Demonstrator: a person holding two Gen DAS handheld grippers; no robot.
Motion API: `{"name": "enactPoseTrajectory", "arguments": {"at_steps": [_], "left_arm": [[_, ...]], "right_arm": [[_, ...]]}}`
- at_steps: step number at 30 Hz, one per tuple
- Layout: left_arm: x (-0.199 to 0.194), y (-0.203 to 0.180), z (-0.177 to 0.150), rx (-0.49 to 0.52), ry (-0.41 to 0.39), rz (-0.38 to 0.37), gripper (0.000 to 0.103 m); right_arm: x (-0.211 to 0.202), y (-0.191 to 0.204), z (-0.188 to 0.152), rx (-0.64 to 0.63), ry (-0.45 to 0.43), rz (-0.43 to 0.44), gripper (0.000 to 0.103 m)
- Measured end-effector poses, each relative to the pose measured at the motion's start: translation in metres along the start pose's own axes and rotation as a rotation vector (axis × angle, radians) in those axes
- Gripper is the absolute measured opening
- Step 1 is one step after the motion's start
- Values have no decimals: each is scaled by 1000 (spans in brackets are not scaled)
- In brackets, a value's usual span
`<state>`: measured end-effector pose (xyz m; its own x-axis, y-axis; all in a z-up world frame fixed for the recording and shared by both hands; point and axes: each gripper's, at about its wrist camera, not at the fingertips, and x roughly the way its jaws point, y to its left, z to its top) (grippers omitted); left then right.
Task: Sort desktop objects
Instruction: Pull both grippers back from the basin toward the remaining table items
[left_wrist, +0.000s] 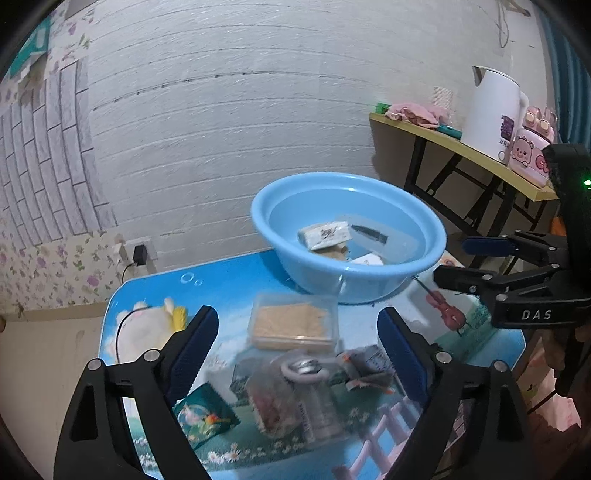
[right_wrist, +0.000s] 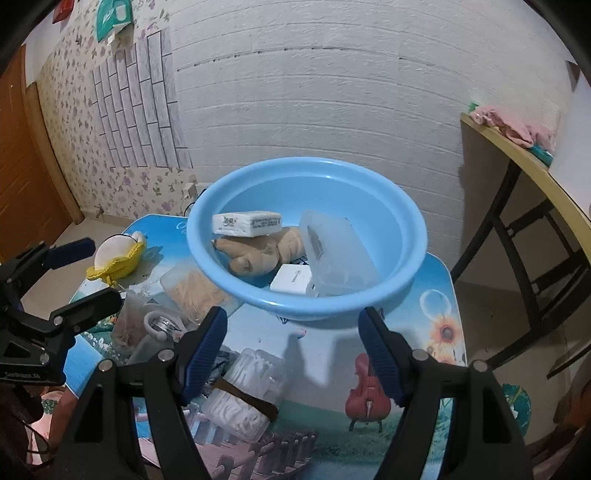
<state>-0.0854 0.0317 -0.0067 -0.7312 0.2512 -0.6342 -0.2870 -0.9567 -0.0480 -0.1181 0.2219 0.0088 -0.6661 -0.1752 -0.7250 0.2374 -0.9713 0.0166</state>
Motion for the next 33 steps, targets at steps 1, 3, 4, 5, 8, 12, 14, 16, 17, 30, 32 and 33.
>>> {"name": "enactPoseTrajectory", "arguments": {"at_steps": [1, 3, 4, 5, 8, 12, 14, 16, 17, 30, 32, 33], "left_arm": [[-1, 2, -2, -6, 0, 5, 90], [-3, 6, -6, -14, 0, 14, 92], [-4, 8, -8, -18, -2, 19, 93], [-5, 9, -9, -21, -3, 23, 94], [-6, 15, -16, -40, 0, 40, 97], [-6, 22, -24, -63, 19, 62, 98], [-6, 26, -29, -73, 26, 70, 100], [-7, 28, -33, -75, 24, 77, 103], [-7, 29, -34, -75, 23, 79, 103], [-5, 47, -48, -119, 48, 109, 103], [-5, 51, -52, -121, 50, 117, 103], [-6, 52, -53, -119, 50, 121, 103]], "right_arm": [[0, 1, -1, 1, 1, -3, 74], [0, 3, -3, 2, 3, -4, 74], [0, 4, -3, 5, 3, -8, 74], [0, 5, -5, 12, 2, -11, 74], [1, 8, -9, 30, 5, -9, 74], [3, 9, -15, 48, 7, -23, 75], [4, 9, -15, 56, 9, -24, 82], [3, 9, -16, 65, 6, -21, 86], [3, 9, -16, 68, 3, -22, 86], [5, 7, -23, 115, -33, -26, 103], [3, 10, -24, 103, -74, -40, 103], [2, 11, -24, 95, -83, -42, 103]]}}
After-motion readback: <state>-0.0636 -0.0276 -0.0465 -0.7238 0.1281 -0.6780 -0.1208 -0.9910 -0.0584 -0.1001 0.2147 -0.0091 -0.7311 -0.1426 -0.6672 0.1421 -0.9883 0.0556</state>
